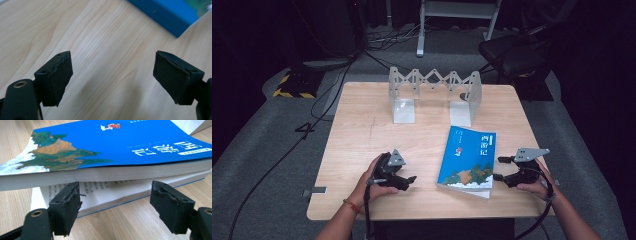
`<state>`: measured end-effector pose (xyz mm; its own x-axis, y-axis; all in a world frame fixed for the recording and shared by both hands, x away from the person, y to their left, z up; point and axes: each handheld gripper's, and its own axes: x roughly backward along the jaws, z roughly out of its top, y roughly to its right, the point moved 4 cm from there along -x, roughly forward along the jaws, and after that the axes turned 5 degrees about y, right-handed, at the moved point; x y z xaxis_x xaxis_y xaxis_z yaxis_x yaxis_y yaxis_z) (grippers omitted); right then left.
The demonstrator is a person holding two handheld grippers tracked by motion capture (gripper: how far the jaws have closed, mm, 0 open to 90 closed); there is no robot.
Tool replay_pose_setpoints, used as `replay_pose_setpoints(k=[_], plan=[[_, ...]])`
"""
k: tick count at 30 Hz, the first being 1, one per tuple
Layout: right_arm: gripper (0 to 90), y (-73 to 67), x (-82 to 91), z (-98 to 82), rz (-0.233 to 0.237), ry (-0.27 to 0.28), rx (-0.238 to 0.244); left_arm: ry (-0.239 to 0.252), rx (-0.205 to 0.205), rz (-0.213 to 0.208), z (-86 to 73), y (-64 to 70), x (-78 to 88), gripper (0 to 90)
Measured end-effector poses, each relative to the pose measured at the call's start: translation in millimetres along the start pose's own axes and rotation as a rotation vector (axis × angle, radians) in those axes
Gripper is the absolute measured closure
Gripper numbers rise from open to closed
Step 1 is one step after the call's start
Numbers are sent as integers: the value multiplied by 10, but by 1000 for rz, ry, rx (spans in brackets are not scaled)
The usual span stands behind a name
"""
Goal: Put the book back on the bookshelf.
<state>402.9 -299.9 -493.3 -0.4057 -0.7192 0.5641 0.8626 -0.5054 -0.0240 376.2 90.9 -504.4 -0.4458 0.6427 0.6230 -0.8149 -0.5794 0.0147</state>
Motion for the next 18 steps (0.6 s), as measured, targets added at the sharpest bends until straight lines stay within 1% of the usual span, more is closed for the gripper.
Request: replay_pose_setpoints(k=[2, 3, 5, 6, 7, 8, 9, 10, 11, 12, 13, 14, 15, 16, 17, 18], plan=[[247, -3, 4, 12, -3, 5, -8, 6, -56, -28, 125, 188, -49, 174], [246, -4, 4, 18, -5, 7, -9, 11, -77, -45, 188, 290, -86, 178], [247, -11, 7, 33, -11, 12, -12, 20, -113, -97, 314, 494, -183, 182], [247, -14, 9, 43, -13, 16, -14, 16, -132, -105, 361, 567, -229, 187], [247, -17, 8, 53, -15, 21, -16, 13, -147, -115, 408, 638, -277, 190], [247, -18, 11, 61, -17, 20, -15, 19, -160, -139, 471, 733, -341, 195], [246, -21, 12, 75, -17, 21, -16, 32, -179, -163, 563, 871, -433, 201], [247, -25, 12, 98, -21, 27, -19, 39, -192, -189, 636, 966, -506, 204], [247, -26, 10, 117, -23, 30, -22, 35, -195, -209, 685, 1032, -563, 208], [247, -26, 10, 117, -23, 30, -22, 35, -195, -209, 685, 1032, -563, 210], [247, -27, 9, 132, -25, 33, -23, 32, -210, -203, 746, 1108, -652, 210], [247, -31, 8, 154, -28, 39, -24, 27, -216, -202, 778, 1147, -709, 220], [247, -34, 8, 169, -30, 40, -24, 28, -215, -211, 801, 1176, -764, 225], [247, -32, 8, 183, -33, 42, -16, 22, -206, -205, 819, 1190, -829, 225], [247, -35, 9, 198, -33, 42, -23, 21, -203, -190, 828, 1193, -883, 225], [247, -33, 6, 207, -33, 45, -18, 23, -197, -183, 833, 1191, -912, 225]])
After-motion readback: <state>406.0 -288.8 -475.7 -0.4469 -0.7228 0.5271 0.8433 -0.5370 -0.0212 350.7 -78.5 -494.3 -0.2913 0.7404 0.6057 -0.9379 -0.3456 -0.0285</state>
